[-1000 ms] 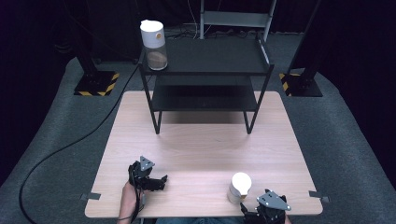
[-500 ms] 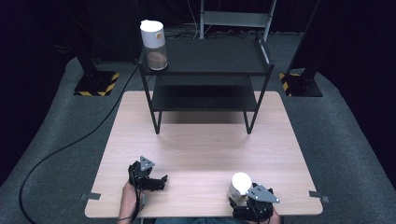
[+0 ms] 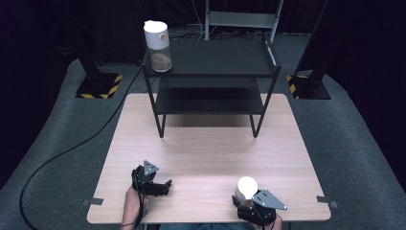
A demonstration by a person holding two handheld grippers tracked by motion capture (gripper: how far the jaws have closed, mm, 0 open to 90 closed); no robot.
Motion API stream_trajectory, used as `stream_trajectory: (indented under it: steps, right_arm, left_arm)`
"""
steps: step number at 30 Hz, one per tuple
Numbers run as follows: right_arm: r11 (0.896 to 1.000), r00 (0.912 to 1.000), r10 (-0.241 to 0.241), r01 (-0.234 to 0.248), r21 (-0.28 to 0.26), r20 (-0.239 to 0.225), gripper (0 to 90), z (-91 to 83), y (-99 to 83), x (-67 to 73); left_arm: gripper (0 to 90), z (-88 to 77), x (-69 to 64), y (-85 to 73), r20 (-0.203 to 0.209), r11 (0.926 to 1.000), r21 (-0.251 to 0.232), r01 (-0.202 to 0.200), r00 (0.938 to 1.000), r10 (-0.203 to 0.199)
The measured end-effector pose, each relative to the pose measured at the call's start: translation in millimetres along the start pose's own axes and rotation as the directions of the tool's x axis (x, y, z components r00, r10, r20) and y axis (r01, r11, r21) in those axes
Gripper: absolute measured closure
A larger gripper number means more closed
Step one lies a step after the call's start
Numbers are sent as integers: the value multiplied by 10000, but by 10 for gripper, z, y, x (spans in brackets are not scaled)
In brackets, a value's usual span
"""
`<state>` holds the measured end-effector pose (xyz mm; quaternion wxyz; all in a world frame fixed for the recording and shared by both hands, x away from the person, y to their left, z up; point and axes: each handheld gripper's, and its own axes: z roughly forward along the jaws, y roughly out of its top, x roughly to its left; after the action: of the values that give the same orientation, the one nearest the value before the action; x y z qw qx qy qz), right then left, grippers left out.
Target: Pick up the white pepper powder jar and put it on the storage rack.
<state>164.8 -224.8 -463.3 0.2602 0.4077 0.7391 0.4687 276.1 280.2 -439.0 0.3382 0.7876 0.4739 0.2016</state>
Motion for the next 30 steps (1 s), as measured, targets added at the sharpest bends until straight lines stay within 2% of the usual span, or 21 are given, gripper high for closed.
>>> stream_trajectory:
  steps: [6,11,16,30]
  right_arm:
    - [9994,9999,-26,31,-352,124,297,-1,-85,37]
    - [9992,9998,3,4,-408,175,298,-7,-97,47]
    - [9978,9997,216,-206,-632,150,298,-39,-93,26]
    - [9980,9985,128,-95,-629,527,298,-80,153,-15]
  left_arm:
    - [4,0,0,0,1,10000,0,0,10000,0]
    - [5,0,0,-1,6,10000,-6,0,10000,0]
    - [6,0,0,-1,8,10000,-8,0,10000,0]
    - [7,-1,1,-1,13,10000,-8,-7,10000,7]
